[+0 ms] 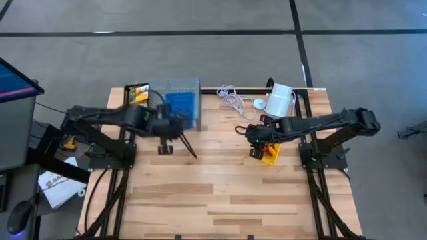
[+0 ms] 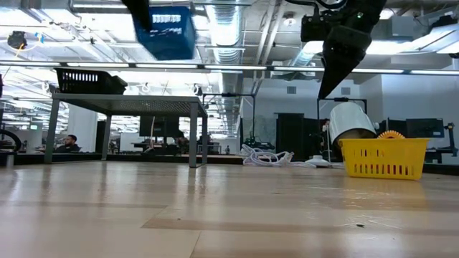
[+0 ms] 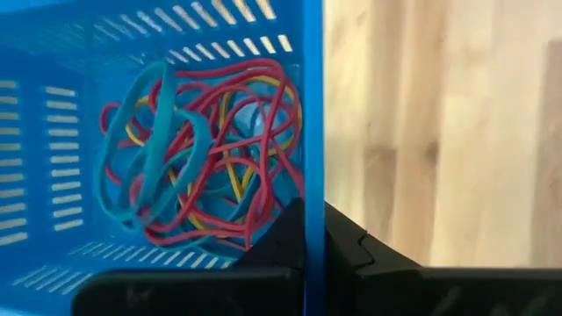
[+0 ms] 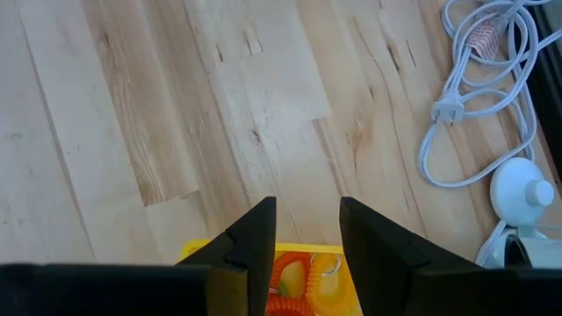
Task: Pick & Place Office Desk Supplies
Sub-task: Put the blue basket containing the rubber bands on the shelf, then put the red rubber band into the blue basket
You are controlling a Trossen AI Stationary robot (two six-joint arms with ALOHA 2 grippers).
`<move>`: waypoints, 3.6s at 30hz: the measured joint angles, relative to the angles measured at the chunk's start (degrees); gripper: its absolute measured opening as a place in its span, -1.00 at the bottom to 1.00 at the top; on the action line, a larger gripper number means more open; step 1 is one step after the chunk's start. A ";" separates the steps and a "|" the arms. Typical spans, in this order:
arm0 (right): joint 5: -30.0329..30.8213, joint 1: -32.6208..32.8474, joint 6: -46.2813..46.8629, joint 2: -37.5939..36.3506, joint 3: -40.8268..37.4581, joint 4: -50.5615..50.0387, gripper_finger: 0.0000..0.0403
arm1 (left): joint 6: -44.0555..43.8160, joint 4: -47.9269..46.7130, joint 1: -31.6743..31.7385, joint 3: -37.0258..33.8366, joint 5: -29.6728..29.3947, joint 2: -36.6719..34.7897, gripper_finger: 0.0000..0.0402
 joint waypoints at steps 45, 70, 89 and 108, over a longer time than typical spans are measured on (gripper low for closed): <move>-0.17 4.15 1.09 0.00 0.00 -0.42 -0.39 | 15.52 -1.74 29.63 -10.36 5.94 -1.25 -0.82; -3.04 3.50 0.47 0.00 0.00 -3.48 -0.39 | 15.07 -5.23 29.55 -3.78 6.78 -2.13 -0.27; -7.85 12.32 10.97 10.03 0.00 -8.62 -0.39 | 7.42 21.75 8.24 -7.00 22.32 -4.86 -0.05; -3.71 12.96 12.07 16.70 -0.02 -10.29 -0.39 | 10.73 32.33 6.53 -17.40 17.36 -7.26 -0.08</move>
